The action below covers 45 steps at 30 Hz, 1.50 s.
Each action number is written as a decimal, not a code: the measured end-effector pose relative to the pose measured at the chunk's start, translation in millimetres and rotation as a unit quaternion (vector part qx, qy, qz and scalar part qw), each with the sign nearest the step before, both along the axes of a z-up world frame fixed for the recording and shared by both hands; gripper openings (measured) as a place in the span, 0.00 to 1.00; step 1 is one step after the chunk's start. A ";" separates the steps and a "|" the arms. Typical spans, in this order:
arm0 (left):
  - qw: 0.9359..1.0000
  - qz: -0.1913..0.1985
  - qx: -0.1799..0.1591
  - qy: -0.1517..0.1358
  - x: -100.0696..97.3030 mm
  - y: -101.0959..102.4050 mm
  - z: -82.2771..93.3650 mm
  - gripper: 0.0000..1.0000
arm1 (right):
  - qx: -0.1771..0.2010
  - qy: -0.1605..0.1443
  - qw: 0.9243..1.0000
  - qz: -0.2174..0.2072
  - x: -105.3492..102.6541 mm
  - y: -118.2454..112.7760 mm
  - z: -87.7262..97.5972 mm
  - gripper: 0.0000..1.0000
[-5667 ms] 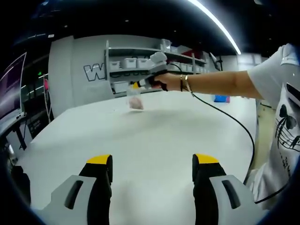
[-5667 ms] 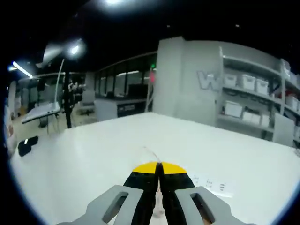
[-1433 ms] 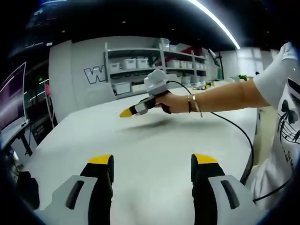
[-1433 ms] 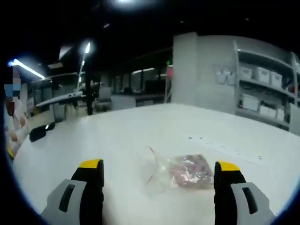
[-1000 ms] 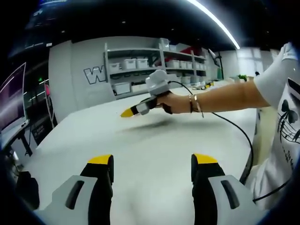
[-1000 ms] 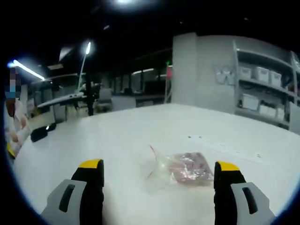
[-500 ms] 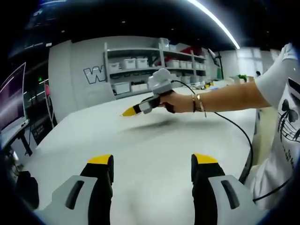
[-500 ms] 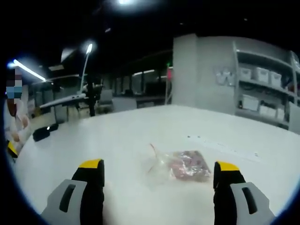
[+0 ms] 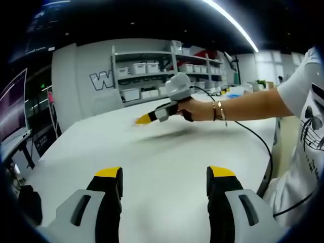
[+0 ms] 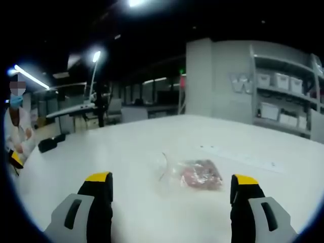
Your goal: Open the resealable bag by pulling the two sides of the seal apart until the entire bag opening is separated and visibly accessible.
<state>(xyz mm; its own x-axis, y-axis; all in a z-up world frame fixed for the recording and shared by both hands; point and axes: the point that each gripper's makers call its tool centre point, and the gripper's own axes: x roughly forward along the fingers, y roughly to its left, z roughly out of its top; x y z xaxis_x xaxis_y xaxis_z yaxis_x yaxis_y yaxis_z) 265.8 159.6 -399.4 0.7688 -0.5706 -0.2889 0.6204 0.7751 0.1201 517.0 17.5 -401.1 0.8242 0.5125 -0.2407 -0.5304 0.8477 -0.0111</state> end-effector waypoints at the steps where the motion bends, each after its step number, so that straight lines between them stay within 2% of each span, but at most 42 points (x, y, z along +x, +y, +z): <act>1: 1.000 0.000 0.000 0.000 0.0 0.0 0.1 0.67 | 0.001 0.000 1.000 -0.001 -1.1 -1.3 -0.4 0.98; 16: 1.000 -0.002 0.002 0.002 -1.4 -0.9 0.1 0.66 | 0.007 0.002 1.000 0.001 -7.8 -11.7 -0.1 0.98; 35: 1.000 -0.005 0.001 0.005 -4.0 -6.6 -3.1 0.67 | 0.013 0.006 1.000 -0.003 -34.2 -30.5 -9.4 0.97; 45: 1.000 -0.004 -0.008 0.011 -7.5 -6.1 -2.2 0.67 | 0.016 -0.002 1.000 0.000 -53.3 -35.8 -3.5 0.97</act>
<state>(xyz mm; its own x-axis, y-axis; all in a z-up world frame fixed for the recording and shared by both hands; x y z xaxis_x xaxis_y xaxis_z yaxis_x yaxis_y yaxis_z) 258.3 153.5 -401.5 0.7579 -0.5811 -0.2964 0.6287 0.7720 0.0942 463.7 -18.3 -404.6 0.8257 0.5195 -0.2201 -0.5298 0.8480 0.0138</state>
